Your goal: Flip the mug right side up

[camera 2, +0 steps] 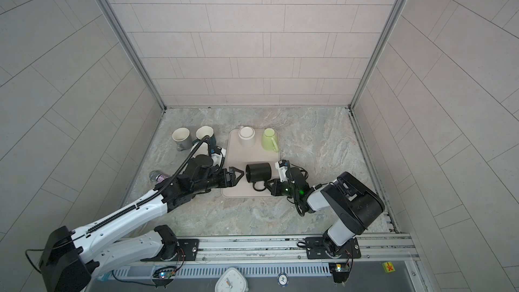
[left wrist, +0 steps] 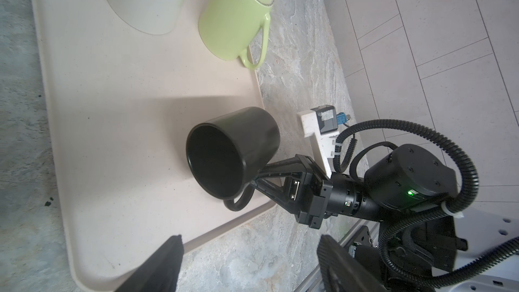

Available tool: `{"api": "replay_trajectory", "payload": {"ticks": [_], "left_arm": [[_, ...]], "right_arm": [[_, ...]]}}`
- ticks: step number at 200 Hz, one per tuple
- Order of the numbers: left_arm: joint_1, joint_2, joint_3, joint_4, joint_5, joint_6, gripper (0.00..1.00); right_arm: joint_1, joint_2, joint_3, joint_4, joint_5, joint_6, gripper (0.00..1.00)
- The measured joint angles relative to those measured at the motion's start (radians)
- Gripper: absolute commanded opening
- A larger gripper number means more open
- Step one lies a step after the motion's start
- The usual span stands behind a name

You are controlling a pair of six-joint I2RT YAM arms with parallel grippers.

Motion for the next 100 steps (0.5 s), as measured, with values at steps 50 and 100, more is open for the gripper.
{"api": "replay_trajectory", "payload": {"ticks": [50,100], "left_arm": [[0.0,-0.007,-0.043,-0.005,-0.006,0.0,0.81],[0.0,-0.008,-0.045,-0.004,0.006,-0.019,0.81]], "right_arm": [[0.01,-0.175,0.085,-0.263,0.074,-0.026,0.01],[0.018,-0.264,0.157,-0.337,0.108,-0.035,0.02]]}}
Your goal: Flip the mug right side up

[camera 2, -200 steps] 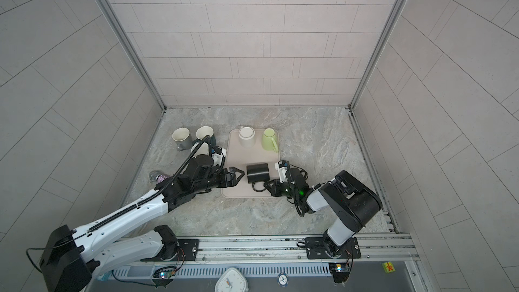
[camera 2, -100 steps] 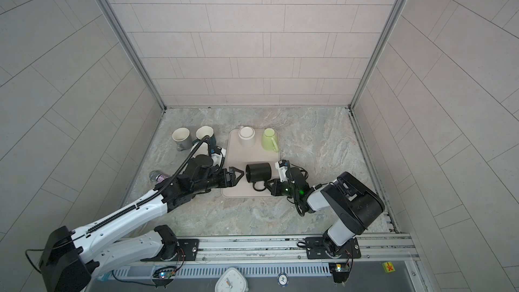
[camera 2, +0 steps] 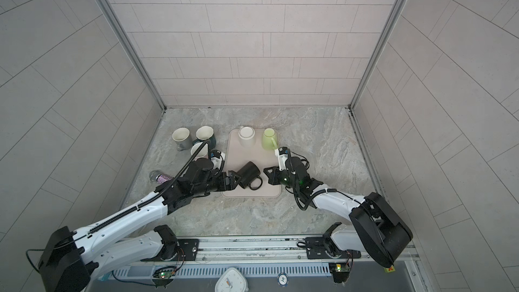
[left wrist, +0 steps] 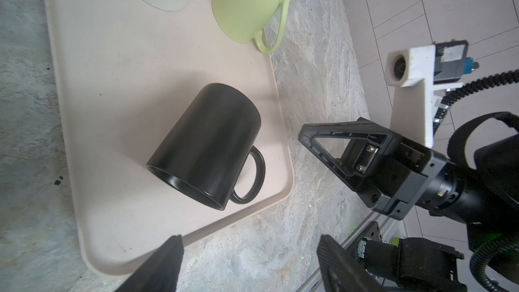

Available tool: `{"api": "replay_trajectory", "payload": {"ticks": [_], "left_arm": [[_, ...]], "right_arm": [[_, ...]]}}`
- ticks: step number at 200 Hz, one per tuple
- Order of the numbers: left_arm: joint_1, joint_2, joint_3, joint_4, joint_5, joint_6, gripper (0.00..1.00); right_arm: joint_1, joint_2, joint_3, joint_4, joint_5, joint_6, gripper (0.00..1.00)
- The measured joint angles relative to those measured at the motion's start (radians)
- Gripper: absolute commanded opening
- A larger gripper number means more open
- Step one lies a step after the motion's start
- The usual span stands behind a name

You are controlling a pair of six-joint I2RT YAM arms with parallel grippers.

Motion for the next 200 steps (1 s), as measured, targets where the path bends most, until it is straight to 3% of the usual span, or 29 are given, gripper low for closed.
{"api": "replay_trajectory", "payload": {"ticks": [24,34,87,125,153,200], "left_arm": [[0.0,-0.015,-0.005,-0.003,0.0,-0.01,0.81],[0.0,-0.024,-0.01,-0.005,-0.001,-0.016,0.81],[0.0,-0.033,-0.011,-0.006,0.005,-0.023,0.81],[0.0,-0.033,-0.011,-0.005,0.023,-0.017,0.81],[0.0,-0.033,-0.011,-0.004,0.029,-0.01,0.81],[0.0,-0.043,-0.011,0.004,0.031,0.004,0.81]], "right_arm": [[-0.001,0.0,-0.001,-0.04,0.003,-0.003,0.28],[-0.003,0.0,0.0,-0.063,0.001,-0.022,0.34],[-0.063,0.008,0.002,-0.158,-0.09,-0.087,0.41],[-0.105,0.093,0.001,-0.135,-0.173,-0.116,0.55],[-0.105,0.153,-0.005,-0.079,-0.219,-0.127,0.6],[-0.105,0.227,-0.02,0.036,-0.274,-0.131,0.54]]}}
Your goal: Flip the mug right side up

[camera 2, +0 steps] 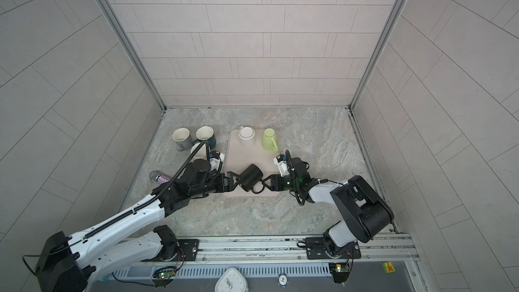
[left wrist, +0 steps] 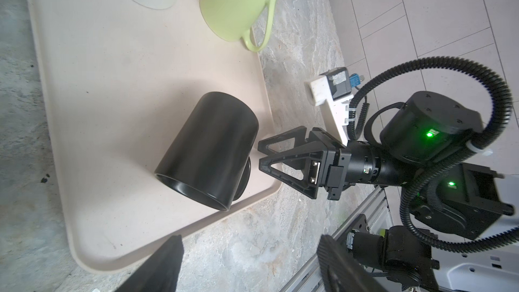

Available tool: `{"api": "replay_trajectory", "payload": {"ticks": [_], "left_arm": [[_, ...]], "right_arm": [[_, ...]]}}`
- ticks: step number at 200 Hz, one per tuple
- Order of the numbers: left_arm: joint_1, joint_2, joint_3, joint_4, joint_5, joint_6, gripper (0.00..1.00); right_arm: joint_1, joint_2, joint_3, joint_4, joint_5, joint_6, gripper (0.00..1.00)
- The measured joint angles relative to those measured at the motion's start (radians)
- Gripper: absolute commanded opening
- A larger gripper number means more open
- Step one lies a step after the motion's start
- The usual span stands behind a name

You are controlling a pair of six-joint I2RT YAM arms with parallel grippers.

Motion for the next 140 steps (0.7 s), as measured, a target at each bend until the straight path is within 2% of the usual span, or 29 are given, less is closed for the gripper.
{"api": "replay_trajectory", "payload": {"ticks": [53,140], "left_arm": [[0.0,-0.002,-0.003,0.004,-0.001,0.008,0.81],[0.0,-0.026,-0.004,-0.017,-0.011,0.023,0.81]], "right_arm": [[0.02,0.095,0.0,0.134,-0.042,0.016,0.53],[0.085,0.123,-0.005,0.198,-0.027,0.038,0.52]]}}
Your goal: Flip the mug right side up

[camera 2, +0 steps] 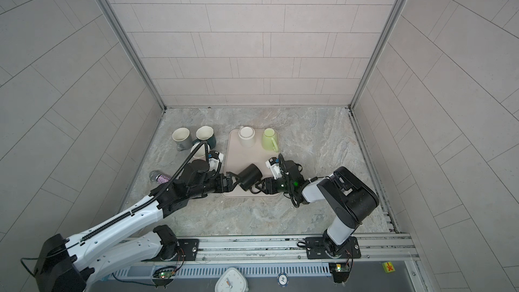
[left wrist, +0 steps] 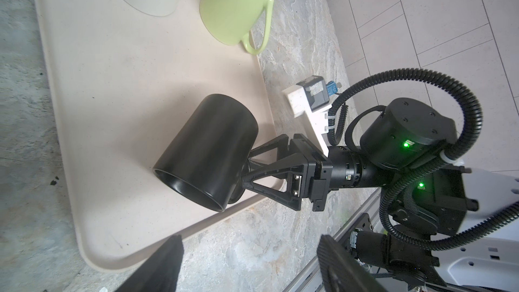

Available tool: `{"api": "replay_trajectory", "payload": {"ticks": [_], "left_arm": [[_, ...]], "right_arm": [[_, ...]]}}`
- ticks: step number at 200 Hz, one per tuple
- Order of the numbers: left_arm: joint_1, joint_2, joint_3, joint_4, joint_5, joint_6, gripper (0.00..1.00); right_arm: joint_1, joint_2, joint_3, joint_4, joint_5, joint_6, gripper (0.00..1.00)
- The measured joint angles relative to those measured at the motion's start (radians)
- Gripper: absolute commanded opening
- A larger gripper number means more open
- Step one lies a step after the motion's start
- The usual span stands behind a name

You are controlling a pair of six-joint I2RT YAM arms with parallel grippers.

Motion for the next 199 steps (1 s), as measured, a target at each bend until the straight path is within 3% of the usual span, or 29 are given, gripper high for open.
{"api": "replay_trajectory", "payload": {"ticks": [38,100,142,199], "left_arm": [[0.0,-0.015,0.0,-0.015,-0.006,0.0,0.81],[0.0,-0.052,0.0,-0.052,-0.025,0.017,0.81],[0.0,-0.068,0.0,-0.07,-0.037,0.028,0.81],[0.0,-0.065,0.0,-0.077,-0.04,0.031,0.81]], "right_arm": [[0.029,0.056,-0.013,0.118,0.005,0.048,0.52],[0.047,0.241,-0.012,0.483,-0.002,0.153,0.54],[0.071,0.246,-0.013,0.468,0.048,0.149,0.33],[0.074,0.222,-0.015,0.418,0.081,0.134,0.28]]}}
